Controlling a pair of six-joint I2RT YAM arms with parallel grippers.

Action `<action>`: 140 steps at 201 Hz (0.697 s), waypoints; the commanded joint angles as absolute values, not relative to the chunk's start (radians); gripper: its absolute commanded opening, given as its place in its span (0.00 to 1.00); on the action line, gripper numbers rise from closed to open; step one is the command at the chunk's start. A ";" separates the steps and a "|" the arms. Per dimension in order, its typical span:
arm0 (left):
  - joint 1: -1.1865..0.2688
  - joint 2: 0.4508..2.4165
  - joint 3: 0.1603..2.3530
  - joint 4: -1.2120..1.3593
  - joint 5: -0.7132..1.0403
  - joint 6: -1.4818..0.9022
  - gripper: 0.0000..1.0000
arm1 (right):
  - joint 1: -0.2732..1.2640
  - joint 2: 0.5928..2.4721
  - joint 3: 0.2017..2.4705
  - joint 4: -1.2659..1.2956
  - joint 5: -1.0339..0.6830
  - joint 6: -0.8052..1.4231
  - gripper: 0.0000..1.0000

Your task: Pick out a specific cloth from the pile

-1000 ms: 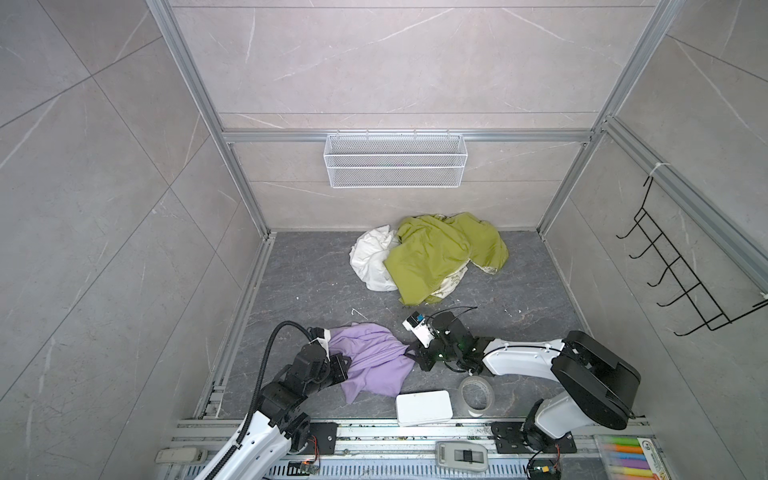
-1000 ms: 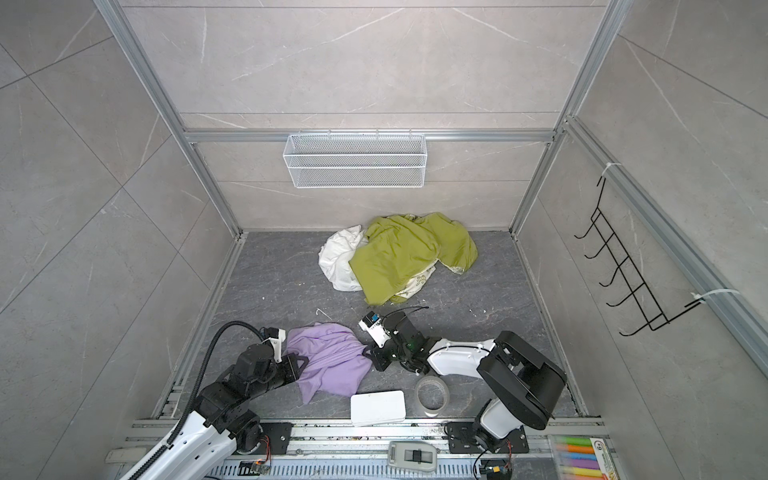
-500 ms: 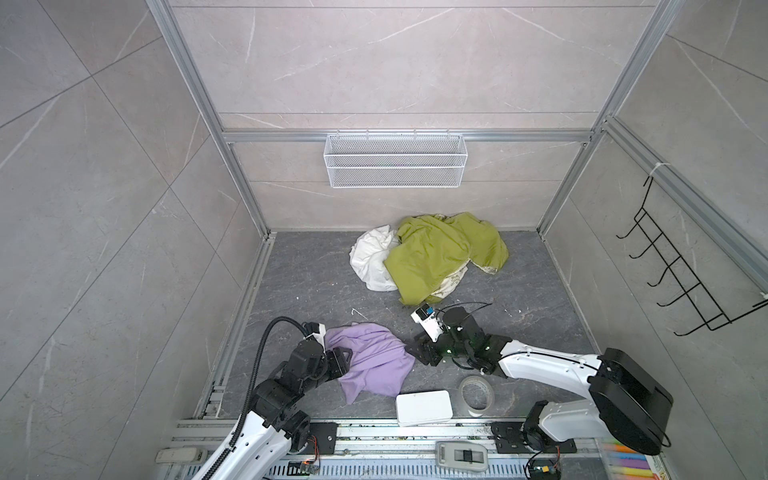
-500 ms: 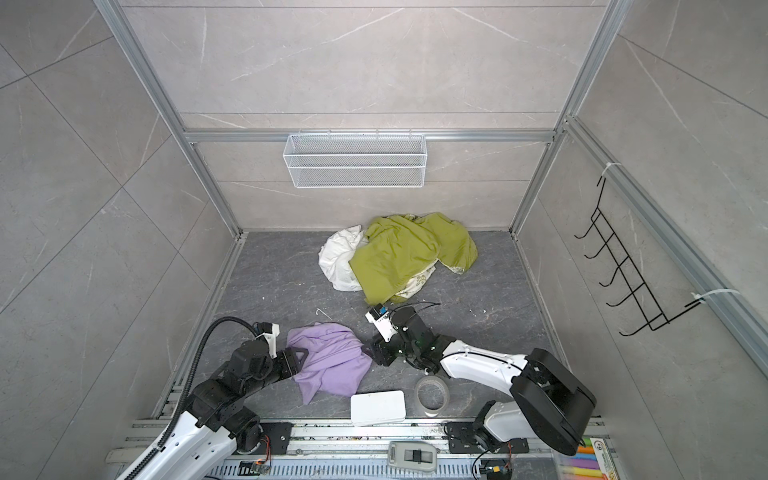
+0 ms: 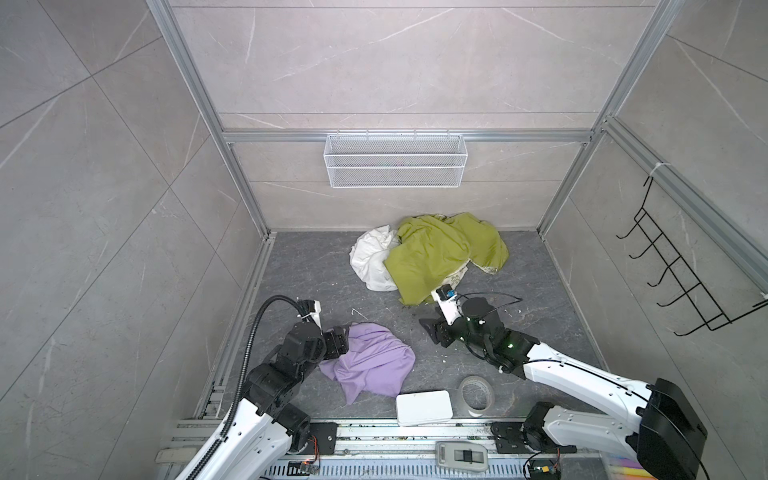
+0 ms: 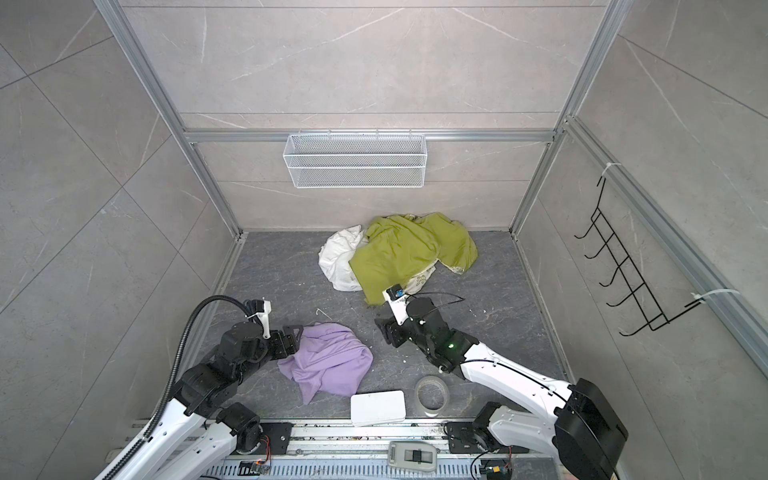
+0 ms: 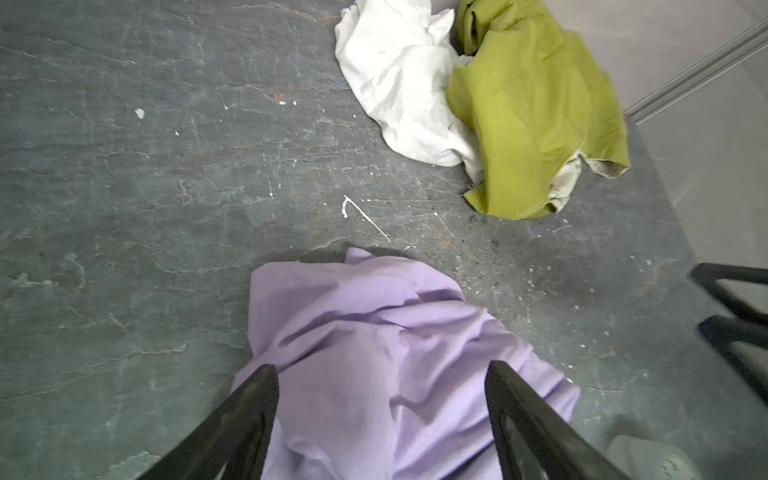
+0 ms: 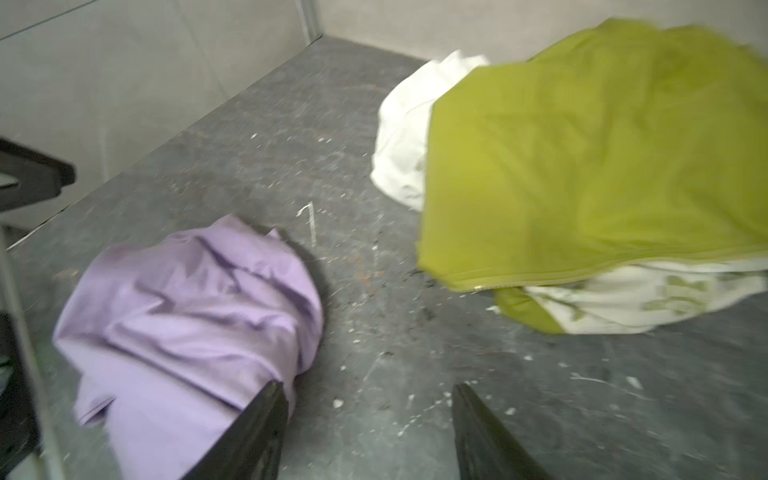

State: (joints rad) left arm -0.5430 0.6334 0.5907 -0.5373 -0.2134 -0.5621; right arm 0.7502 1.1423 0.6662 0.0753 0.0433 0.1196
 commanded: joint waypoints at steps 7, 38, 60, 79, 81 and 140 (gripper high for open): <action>-0.538 0.784 0.662 -0.493 -0.412 -0.456 0.81 | 0.704 1.126 0.681 0.180 0.338 0.068 0.74; -0.528 0.968 0.701 -0.399 -0.602 -0.319 0.91 | 0.603 1.076 0.654 0.202 0.541 0.144 1.00; -0.455 1.038 0.655 -0.258 -0.575 -0.217 0.92 | 0.528 0.985 0.559 0.290 0.524 0.070 1.00; -0.391 1.060 0.561 -0.070 -0.558 -0.115 0.90 | 0.504 0.984 0.463 0.384 0.616 -0.028 1.00; -0.387 1.062 0.549 -0.040 -0.557 -0.100 0.90 | 0.501 0.989 0.452 0.394 0.628 -0.033 1.00; -0.204 1.322 0.436 0.450 -0.345 0.104 0.84 | 0.351 1.295 0.303 0.751 0.692 -0.073 1.00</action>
State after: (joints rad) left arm -0.2581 1.2522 0.4133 0.1841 -0.4511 -0.0158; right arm 0.3962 1.2411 0.3222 0.5018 0.6643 -0.0250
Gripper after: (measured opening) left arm 0.849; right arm 0.998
